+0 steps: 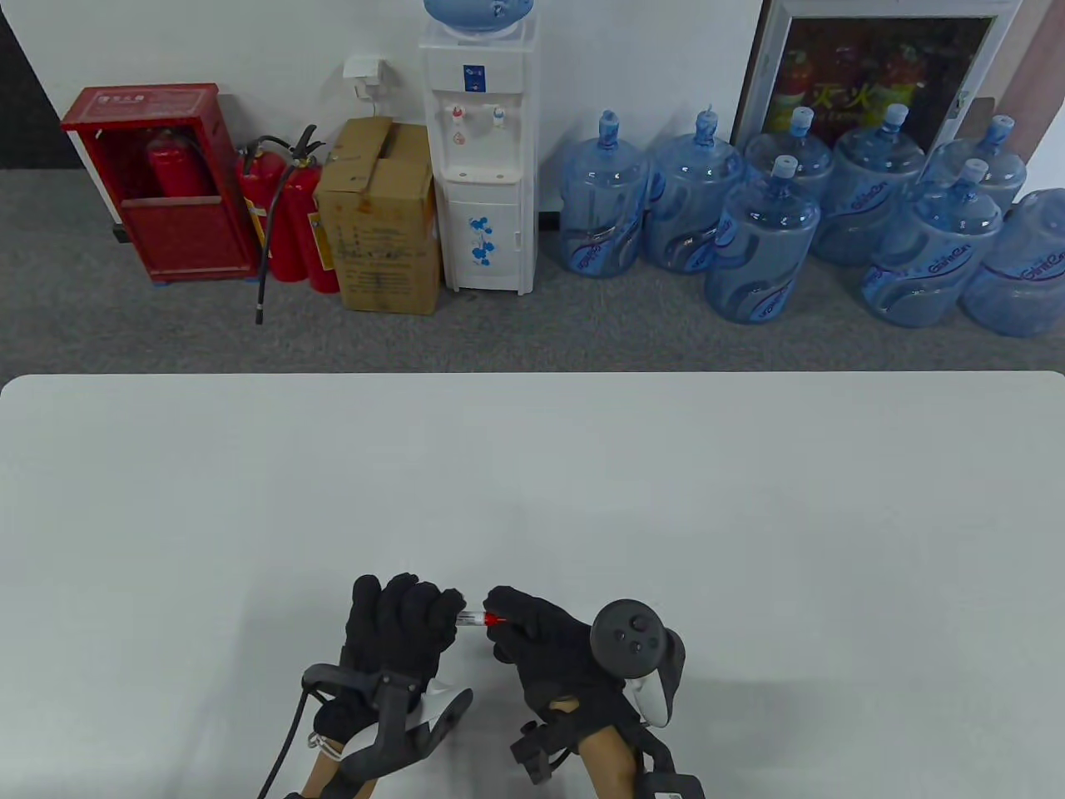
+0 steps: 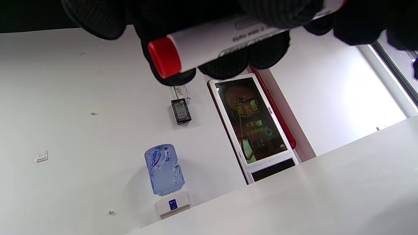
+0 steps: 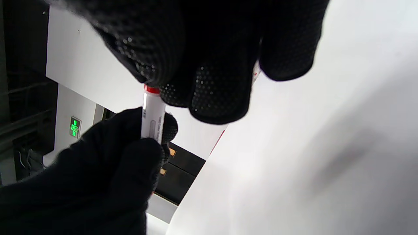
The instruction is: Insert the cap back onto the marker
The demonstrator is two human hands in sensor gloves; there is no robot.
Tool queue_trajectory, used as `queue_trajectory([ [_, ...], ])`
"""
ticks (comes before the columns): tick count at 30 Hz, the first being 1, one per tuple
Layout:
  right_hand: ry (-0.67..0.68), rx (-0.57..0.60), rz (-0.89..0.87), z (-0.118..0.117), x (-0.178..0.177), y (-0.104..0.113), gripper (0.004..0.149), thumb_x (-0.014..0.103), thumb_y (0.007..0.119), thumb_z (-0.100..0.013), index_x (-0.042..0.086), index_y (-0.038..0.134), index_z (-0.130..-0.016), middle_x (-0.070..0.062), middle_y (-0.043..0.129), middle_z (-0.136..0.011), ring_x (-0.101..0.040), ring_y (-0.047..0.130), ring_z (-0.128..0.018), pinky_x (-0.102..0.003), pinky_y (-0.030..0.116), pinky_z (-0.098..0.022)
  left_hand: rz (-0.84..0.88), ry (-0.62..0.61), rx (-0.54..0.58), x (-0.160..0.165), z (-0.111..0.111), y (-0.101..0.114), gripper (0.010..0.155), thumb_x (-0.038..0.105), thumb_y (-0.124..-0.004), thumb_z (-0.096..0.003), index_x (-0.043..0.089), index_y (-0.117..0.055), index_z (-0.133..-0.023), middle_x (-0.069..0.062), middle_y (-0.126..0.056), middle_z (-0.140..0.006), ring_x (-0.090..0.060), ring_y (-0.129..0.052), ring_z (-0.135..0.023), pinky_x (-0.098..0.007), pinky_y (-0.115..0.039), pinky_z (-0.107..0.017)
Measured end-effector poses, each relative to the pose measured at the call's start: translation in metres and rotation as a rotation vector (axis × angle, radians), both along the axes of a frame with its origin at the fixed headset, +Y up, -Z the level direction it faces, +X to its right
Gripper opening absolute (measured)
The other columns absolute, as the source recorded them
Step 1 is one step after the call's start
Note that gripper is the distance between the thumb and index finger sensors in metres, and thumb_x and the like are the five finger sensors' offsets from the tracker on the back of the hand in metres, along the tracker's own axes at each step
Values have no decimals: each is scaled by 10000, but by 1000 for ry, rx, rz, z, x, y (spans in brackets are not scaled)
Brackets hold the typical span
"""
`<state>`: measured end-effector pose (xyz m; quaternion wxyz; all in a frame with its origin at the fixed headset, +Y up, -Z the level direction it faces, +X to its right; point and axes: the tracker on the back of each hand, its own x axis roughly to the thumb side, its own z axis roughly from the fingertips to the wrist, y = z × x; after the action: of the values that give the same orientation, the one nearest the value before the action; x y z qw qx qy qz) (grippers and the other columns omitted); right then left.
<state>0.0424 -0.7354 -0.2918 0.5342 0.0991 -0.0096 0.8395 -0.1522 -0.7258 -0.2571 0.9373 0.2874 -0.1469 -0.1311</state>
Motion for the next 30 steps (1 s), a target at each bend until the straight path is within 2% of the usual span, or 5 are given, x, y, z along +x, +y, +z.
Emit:
queue_trajectory([
  [6,3,38,103,1,-4,2,487,339,821,-414,208,799,-883,30,1015,-717,-107,1095,-480,-447,871,-538,-6,-9,26,0,2,2,496,401,-683,-389,365,-776,-875,63,-907,-873,-274,-960,-842,-610,-625,-708],
  [12,16,57,128,1,0,6,489,358,810,-402,180,817,-858,29,1037,-663,-86,1113,-424,-423,897,-505,6,-40,62,3,8,8,492,402,-721,-371,343,-803,-852,43,-928,-833,-276,-978,-815,-613,-635,-701],
  [20,37,19,98,0,-2,5,509,419,762,-395,163,810,-832,53,1045,-572,-57,1107,-344,-392,912,-464,11,-55,85,5,13,12,492,394,-729,-361,323,-805,-842,26,-923,-821,-287,-977,-804,-627,-633,-696],
  [30,56,-57,39,-2,-3,-3,511,519,677,-406,186,848,-754,82,1009,-441,-70,1051,-238,-405,900,-438,-5,-64,94,9,15,13,495,387,-731,-352,307,-788,-837,6,-909,-817,-299,-969,-800,-641,-626,-694],
])
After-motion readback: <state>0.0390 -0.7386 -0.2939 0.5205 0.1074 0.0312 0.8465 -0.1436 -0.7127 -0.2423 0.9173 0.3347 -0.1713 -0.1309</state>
